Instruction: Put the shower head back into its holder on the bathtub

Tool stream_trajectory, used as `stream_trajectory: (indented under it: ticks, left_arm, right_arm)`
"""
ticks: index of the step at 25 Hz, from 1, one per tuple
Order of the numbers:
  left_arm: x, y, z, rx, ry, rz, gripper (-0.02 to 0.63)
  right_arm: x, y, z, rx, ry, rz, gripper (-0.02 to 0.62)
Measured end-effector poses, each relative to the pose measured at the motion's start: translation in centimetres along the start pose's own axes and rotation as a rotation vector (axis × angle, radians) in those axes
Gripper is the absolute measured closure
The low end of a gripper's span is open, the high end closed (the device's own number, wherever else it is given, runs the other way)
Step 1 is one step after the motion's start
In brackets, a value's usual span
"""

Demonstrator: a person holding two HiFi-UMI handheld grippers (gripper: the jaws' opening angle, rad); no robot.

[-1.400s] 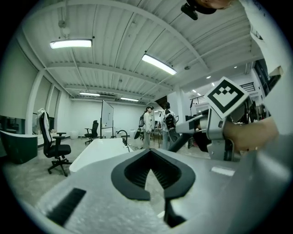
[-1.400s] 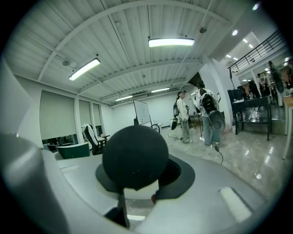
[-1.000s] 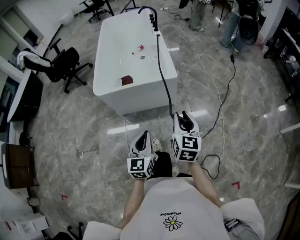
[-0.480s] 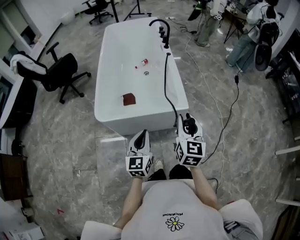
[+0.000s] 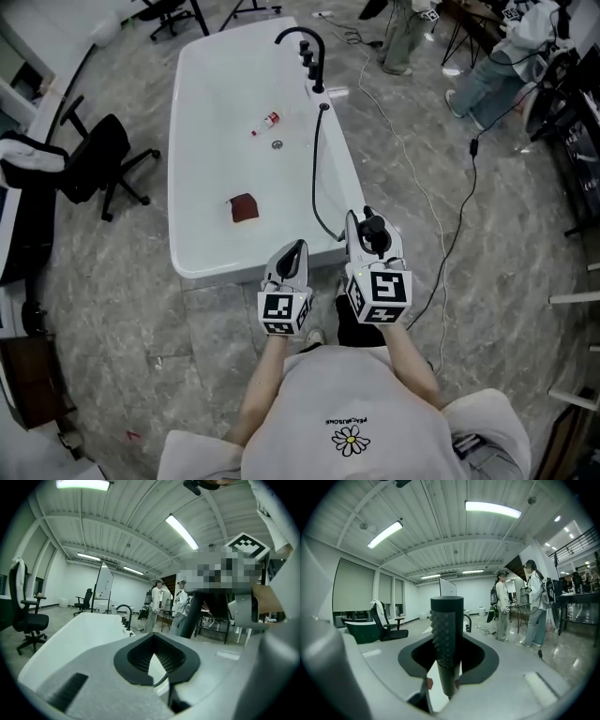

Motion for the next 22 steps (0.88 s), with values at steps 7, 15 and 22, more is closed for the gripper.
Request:
stream_trajectory:
  ticks: [7,15,22]
  left_arm:
    - [12.6,0.0,0.8,0.0,-0.002,0.038,0.607]
    - [20.1,-0.3,2.8,-0.037,0.053,0.023,0.601]
    - [23.3,2.5,5.4,-0.067,0.14,0.073,0.521]
  right_arm:
    - [11.2,-1.0,-6.1,0.027,-0.062,0.025,0.479]
    - [18.5,-2.8,-8.4,0.063,-0.062,0.008,0.479]
    - [22.5,-6.1,-7.1,0.021,-0.08,-0.028,0.479]
Point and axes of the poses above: the fingertips, and each gripper's own axes: x forward along the fingers, z to its left, y out of its underside, the point moved 1 cm from there along -x, backward along the fingers, and after that the axes turned 9 degrees about -z, right-handed, at the moved point
